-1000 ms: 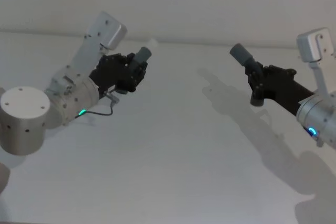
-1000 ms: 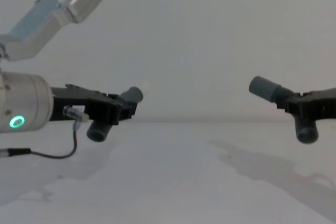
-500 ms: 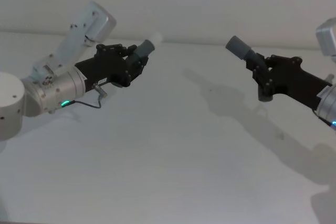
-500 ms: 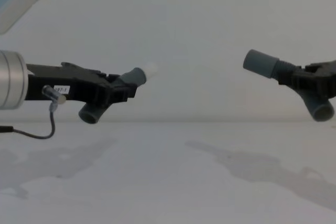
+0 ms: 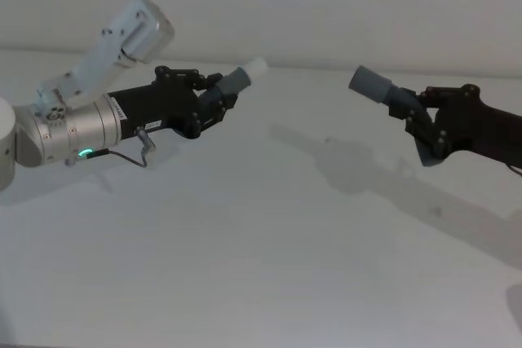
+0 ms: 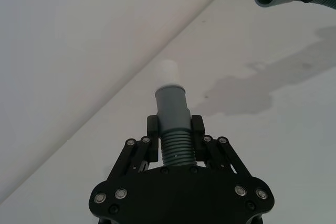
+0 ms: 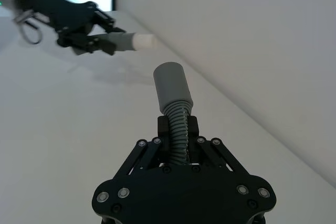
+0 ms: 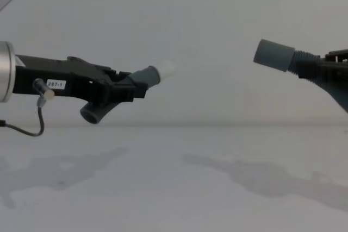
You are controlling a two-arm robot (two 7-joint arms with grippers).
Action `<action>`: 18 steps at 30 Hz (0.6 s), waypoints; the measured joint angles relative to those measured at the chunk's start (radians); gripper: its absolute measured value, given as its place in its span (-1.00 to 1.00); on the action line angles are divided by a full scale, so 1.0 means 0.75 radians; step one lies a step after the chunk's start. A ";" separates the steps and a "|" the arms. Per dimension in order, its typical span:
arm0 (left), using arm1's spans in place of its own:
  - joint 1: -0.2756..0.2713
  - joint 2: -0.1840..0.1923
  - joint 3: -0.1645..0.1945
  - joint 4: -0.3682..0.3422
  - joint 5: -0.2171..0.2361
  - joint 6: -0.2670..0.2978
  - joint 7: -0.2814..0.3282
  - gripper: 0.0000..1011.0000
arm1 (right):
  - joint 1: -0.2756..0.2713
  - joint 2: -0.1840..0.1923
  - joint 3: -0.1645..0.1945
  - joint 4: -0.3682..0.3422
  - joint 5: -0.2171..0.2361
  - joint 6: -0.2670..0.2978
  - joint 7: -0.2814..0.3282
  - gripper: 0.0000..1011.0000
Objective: Use both hands to pick up one end of the pipe from the table, align the ends, and insert them.
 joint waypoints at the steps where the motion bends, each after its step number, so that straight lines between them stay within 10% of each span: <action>1: -0.008 0.006 0.004 0.003 -0.009 -0.004 -0.023 -0.30 | 0.009 0.015 -0.002 0.006 0.013 -0.008 0.040 -0.63; 18: -0.081 0.051 0.052 0.032 -0.116 -0.031 -0.256 -0.30 | 0.131 0.183 -0.061 0.097 0.123 -0.052 0.466 -0.63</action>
